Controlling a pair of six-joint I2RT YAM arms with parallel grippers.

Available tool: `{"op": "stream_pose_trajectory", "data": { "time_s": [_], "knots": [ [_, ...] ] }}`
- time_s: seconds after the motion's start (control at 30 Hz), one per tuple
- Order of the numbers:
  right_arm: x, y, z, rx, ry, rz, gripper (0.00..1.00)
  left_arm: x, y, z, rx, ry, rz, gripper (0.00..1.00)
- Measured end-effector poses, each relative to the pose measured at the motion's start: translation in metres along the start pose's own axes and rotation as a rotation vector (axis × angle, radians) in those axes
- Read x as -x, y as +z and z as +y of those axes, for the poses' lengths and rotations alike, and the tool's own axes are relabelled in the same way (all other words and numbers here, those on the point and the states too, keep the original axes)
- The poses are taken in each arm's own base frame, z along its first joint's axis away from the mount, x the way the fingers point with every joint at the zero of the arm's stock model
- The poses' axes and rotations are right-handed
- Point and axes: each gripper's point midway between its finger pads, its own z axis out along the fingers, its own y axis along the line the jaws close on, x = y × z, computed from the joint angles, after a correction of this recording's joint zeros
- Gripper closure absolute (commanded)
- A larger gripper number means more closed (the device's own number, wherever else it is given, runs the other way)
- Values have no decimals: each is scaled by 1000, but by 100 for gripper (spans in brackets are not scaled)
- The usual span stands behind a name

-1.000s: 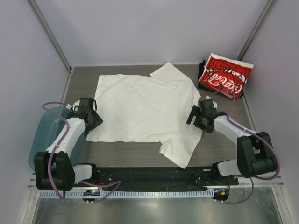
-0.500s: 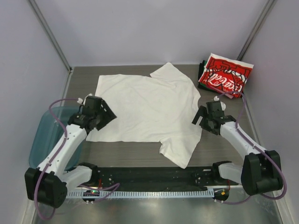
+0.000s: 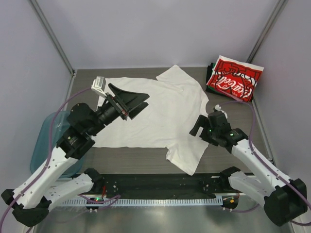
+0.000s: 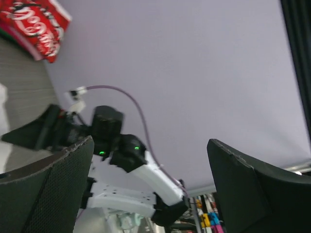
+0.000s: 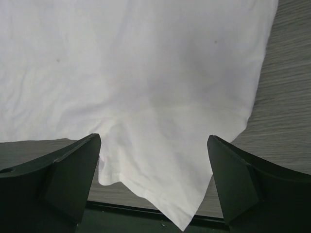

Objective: Fold and stack the t-shirts
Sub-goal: Flatten the tshirt out

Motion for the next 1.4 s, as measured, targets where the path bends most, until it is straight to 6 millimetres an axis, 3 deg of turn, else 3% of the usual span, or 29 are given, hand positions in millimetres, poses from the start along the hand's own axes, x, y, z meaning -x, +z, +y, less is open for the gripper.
{"op": "stream_pose_trajectory", "data": {
  "time_s": [0.1,0.27,0.43,0.6,0.87,1.1,1.3,1.4],
  "knots": [
    [-21,9,9,-14,-24,65,3,0,-3,-40,-137,-59,0,0],
    [-48,27,17,-79,-64,163,3,6,-3,-79,-254,-149,-1,0],
    [-75,26,25,-113,-102,182,2,17,-13,-101,-332,-204,-36,0],
    [-100,17,24,-156,-125,197,2,31,-40,-117,-386,-229,-109,0],
    [-131,3,-7,-223,-113,226,2,40,-62,-134,-410,-216,-154,0],
    [-142,-12,-13,-203,-82,235,3,38,-47,-124,-373,-226,-140,0],
    [-157,-9,-28,-220,-63,263,9,36,-40,-119,-355,-229,-129,0],
    [-161,-7,-26,-211,-73,267,16,35,-39,-117,-355,-232,-126,0]
  ]
}}
